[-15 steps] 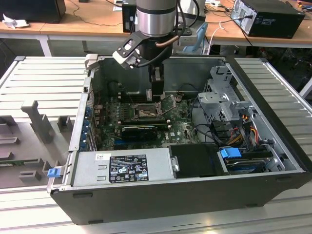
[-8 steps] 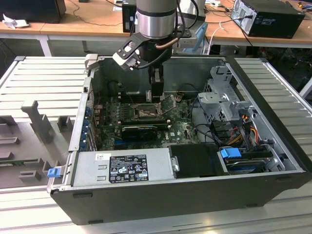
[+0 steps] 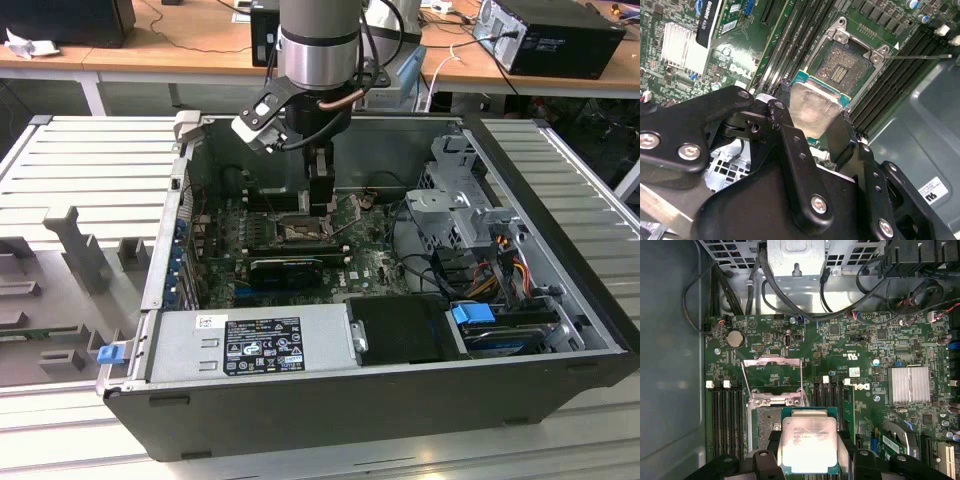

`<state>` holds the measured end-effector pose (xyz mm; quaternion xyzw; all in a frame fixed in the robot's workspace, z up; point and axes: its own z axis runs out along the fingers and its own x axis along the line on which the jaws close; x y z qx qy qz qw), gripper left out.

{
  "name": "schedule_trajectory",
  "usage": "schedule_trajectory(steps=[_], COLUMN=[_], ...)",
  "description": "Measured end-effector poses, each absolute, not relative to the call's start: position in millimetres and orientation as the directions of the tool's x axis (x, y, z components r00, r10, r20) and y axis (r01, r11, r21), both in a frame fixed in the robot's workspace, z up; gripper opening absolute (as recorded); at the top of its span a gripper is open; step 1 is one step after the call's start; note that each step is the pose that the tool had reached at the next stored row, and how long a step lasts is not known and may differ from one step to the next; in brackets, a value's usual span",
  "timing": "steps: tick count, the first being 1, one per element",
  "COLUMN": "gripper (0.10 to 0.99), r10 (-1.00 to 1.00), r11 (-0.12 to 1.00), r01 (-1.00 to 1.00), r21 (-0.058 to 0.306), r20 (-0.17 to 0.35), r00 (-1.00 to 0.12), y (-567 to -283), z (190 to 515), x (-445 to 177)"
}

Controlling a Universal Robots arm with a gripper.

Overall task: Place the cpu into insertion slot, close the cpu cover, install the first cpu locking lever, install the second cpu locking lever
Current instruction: 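Place the cpu into insertion slot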

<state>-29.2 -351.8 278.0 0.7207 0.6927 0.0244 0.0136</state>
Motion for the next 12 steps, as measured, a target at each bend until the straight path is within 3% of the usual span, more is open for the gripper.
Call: schedule_trajectory(steps=[12], gripper=[0.529], r10=[0.999], r11=[-0.032], r01=[0.999], r21=[0.043], r20=[0.014], r00=[0.031], y=[-352], z=[257], x=[-29])
